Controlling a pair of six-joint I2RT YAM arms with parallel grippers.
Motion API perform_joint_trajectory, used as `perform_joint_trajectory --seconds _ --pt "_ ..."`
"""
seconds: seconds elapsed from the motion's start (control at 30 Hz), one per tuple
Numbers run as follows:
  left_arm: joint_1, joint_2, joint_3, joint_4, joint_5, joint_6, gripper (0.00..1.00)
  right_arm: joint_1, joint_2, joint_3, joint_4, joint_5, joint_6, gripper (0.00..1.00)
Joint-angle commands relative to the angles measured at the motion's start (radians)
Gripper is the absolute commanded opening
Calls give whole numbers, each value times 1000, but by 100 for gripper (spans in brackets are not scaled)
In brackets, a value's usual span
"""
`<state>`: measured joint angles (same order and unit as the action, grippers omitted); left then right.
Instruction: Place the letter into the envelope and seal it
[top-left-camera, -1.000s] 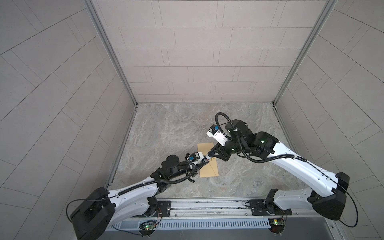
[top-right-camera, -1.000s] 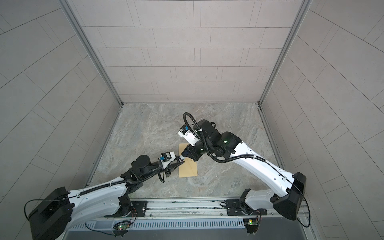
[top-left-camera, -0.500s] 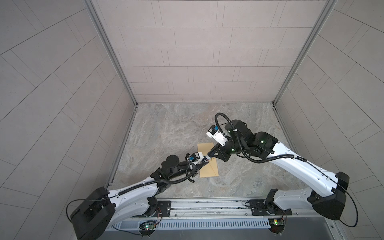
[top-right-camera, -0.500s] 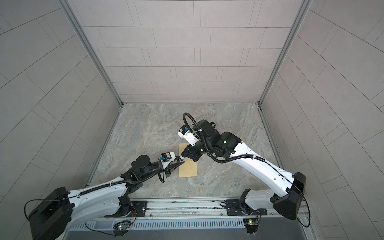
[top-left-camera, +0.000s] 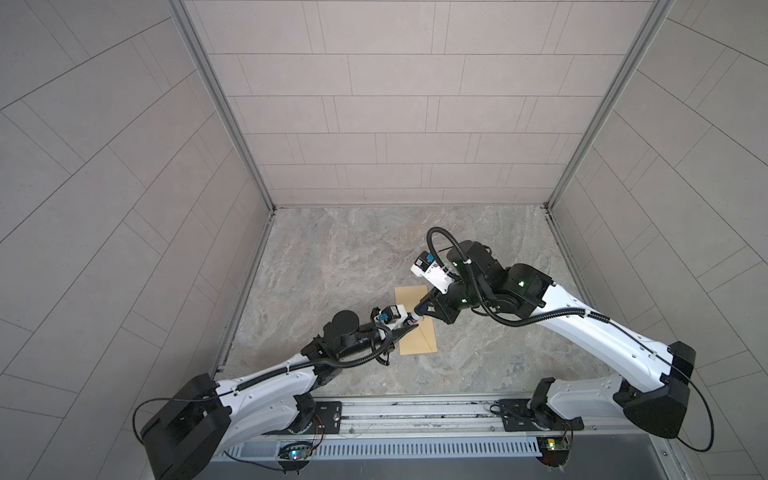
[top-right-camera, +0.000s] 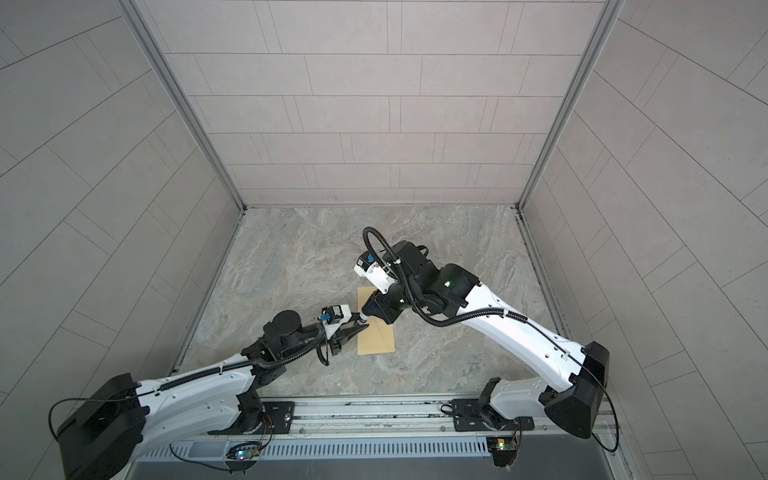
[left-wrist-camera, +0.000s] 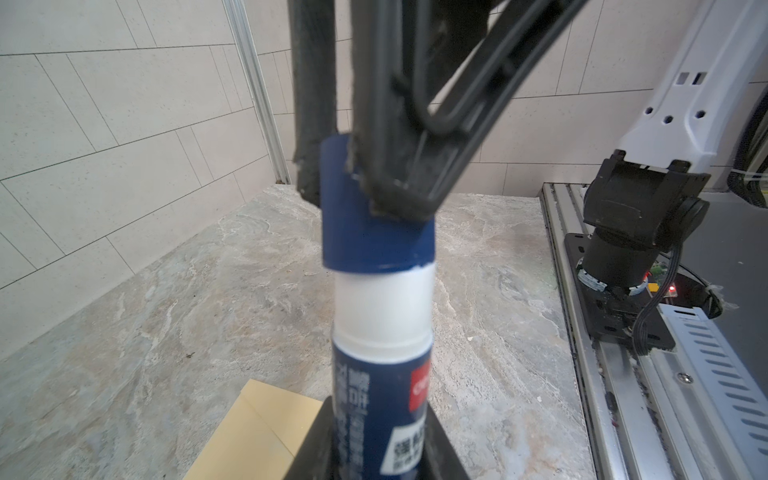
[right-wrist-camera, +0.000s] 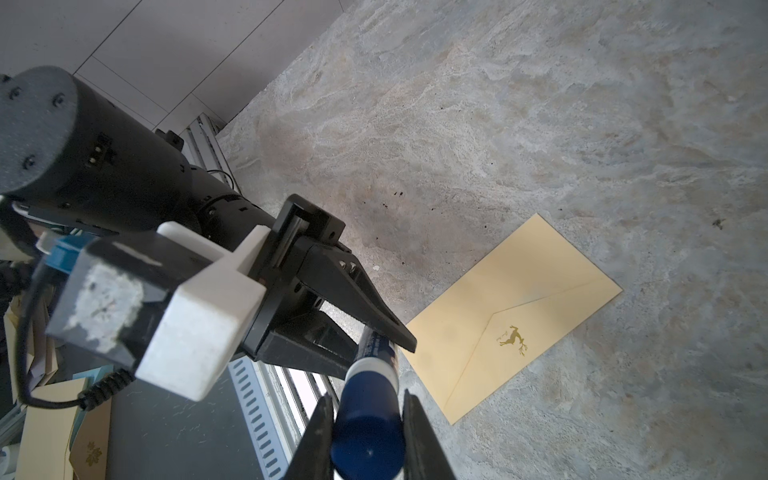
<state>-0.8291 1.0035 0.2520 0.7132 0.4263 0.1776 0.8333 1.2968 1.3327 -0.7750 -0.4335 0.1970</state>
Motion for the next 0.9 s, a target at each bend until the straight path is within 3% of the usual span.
perform_joint_trajectory --seconds 0.0,0.87 --pt "-7 -6 4 70 11 7 0 24 10 -6 -26 -22 -19 4" --pt "-7 -1 10 71 16 5 0 76 27 -3 -58 65 -74 0"
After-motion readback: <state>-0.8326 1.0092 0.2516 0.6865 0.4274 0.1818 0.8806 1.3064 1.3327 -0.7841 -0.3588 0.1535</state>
